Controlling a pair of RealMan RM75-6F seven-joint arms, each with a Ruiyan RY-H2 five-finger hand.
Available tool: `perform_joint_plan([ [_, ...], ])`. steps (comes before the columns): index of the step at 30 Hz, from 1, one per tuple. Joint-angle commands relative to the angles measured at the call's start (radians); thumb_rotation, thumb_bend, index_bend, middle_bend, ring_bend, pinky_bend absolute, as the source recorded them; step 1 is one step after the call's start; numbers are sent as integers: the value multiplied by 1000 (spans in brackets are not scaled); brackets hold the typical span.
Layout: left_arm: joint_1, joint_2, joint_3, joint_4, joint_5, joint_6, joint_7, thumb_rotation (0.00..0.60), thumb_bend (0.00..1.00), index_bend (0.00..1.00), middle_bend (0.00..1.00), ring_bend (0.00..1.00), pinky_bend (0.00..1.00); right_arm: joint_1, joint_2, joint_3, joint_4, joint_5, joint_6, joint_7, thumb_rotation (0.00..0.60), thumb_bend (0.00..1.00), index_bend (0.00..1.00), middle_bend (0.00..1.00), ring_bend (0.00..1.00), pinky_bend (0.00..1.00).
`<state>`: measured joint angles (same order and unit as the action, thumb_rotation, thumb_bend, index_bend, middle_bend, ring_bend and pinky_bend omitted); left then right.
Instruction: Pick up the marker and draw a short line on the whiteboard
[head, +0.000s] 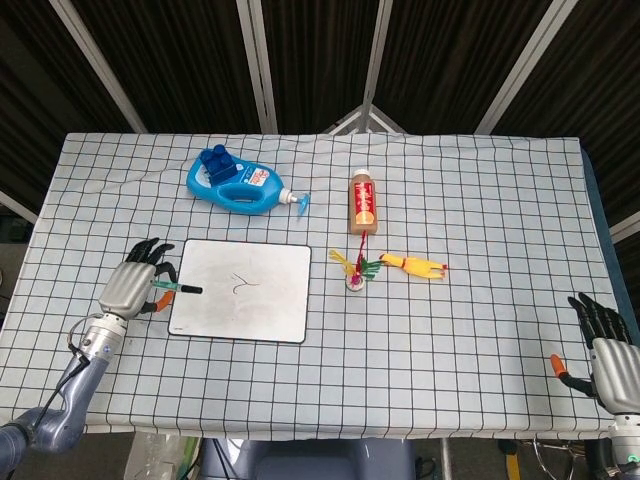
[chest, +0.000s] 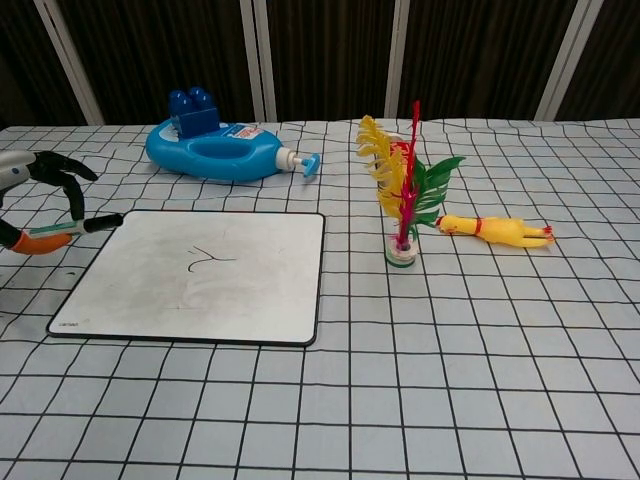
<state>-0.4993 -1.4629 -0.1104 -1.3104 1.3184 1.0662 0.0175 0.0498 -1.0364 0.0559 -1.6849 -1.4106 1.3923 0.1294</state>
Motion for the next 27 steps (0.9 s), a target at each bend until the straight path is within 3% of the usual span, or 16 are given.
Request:
perform_joint_plan([
  [1,1,-15,0,19,-24,-11,23,600,465,608,96,0,0,-1,-1,0,0,0,1,-1,600,354,0,0,0,0],
  [7,-2,-42,-10,32,-53,-16,54,600,411,555,40,0,0,-2,-1,-1,1,-2,4,-2,600,354,0,0,0,0],
  [12,-1,-44,-10,17,-72,-19,89,600,280,401,0,0,0,-4,0,-1,1,-3,6,-1,600,354,0,0,0,0],
  [16,13,-24,-8,-21,-85,-8,108,600,247,329,0,0,0,-5,1,-2,2,-5,8,2,600,354,0,0,0,0],
  [22,64,47,-17,-136,-98,63,87,600,224,240,0,0,0,-5,3,-4,2,-12,9,5,600,354,0,0,0,0],
  [27,129,142,11,-267,-63,153,93,600,178,35,0,0,0,-3,5,-8,3,-17,3,1,600,354,0,0,0,0],
])
